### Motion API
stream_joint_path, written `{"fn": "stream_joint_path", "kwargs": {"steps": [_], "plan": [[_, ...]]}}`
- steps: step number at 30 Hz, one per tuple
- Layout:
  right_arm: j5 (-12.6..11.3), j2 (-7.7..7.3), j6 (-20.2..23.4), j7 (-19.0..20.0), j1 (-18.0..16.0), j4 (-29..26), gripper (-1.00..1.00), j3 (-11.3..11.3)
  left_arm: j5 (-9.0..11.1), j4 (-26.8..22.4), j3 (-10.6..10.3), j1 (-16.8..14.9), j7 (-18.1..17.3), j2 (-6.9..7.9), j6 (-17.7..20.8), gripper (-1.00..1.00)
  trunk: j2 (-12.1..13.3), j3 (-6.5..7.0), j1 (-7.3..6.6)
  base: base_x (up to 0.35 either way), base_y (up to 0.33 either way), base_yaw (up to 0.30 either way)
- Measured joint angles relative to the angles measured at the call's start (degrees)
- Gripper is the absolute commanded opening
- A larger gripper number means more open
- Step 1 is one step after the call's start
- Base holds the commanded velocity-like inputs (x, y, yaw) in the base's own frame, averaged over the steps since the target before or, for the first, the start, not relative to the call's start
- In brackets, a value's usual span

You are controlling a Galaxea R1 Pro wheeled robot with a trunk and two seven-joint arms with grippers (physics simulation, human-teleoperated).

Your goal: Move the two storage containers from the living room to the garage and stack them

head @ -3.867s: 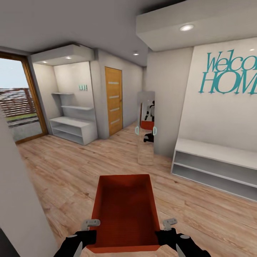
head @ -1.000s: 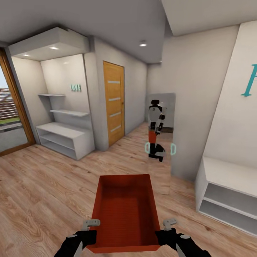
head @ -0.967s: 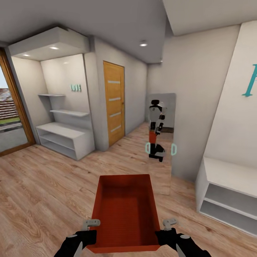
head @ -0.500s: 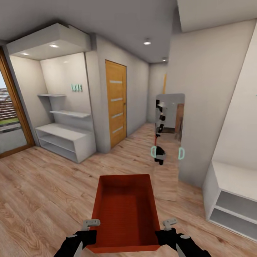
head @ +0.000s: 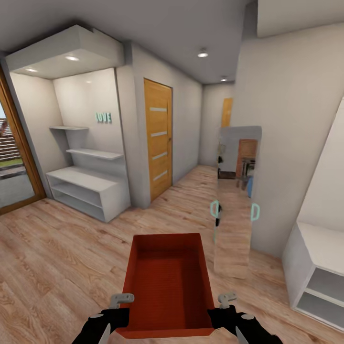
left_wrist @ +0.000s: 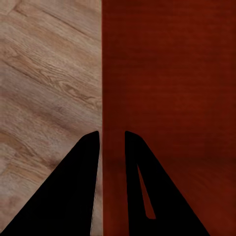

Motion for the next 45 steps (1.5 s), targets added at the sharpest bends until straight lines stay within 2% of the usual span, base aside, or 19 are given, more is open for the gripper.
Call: {"fn": "stream_joint_path", "kwargs": {"steps": [45], "plan": [[0.06,-0.05,0.04,0.07,0.0,0.0,-1.0,-0.07,0.01,0.04,0.0,0.0,0.06,-0.06,0.0,-1.0,0.0,0.0,0.0,0.287,0.139,0.0]]}}
